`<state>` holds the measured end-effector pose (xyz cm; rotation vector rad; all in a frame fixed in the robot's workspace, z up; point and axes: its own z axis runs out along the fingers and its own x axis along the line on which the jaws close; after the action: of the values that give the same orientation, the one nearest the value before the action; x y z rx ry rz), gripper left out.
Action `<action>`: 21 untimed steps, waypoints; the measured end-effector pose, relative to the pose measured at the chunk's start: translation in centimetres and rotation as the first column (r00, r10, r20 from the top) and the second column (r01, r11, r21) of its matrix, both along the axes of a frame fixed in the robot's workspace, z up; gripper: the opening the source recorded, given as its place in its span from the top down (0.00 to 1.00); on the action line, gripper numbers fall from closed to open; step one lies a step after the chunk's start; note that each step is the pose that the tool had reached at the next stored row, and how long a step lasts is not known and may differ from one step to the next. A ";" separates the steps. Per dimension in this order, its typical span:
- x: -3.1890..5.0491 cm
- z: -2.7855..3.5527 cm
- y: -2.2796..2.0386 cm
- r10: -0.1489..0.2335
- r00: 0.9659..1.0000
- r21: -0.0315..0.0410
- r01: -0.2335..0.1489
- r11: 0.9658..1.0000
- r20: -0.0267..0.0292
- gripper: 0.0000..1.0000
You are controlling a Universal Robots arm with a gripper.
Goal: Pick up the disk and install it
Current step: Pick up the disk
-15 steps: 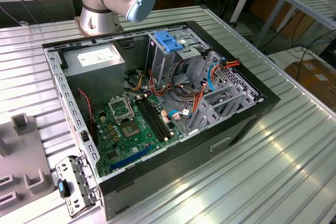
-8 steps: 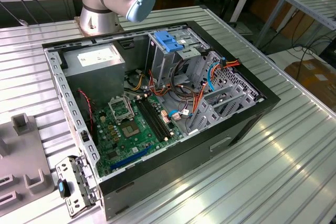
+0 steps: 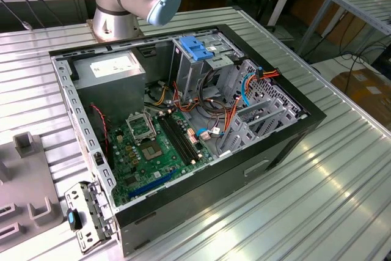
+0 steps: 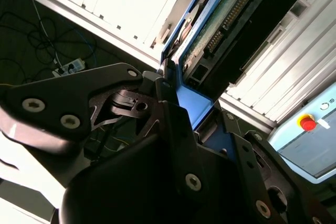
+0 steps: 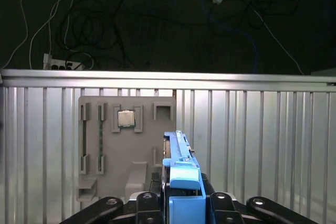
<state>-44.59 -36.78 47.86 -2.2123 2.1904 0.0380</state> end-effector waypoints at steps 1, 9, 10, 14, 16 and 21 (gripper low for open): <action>0.09 0.00 0.00 0.000 1.000 0.000 0.000 1.000 0.000 0.63; 0.84 0.00 0.00 0.000 1.000 0.000 0.000 1.000 -0.001 0.63; 0.94 0.00 0.00 0.000 1.000 0.000 0.000 1.000 -0.001 0.63; 1.35 0.00 0.00 0.000 1.000 0.000 0.000 1.000 -0.001 0.63; 1.54 0.00 0.00 0.000 1.000 0.000 0.000 1.000 -0.001 0.63; 2.05 0.00 0.00 0.000 1.000 0.000 0.000 1.000 -0.001 0.63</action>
<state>-42.54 -36.78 47.86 -2.2129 2.1909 0.0393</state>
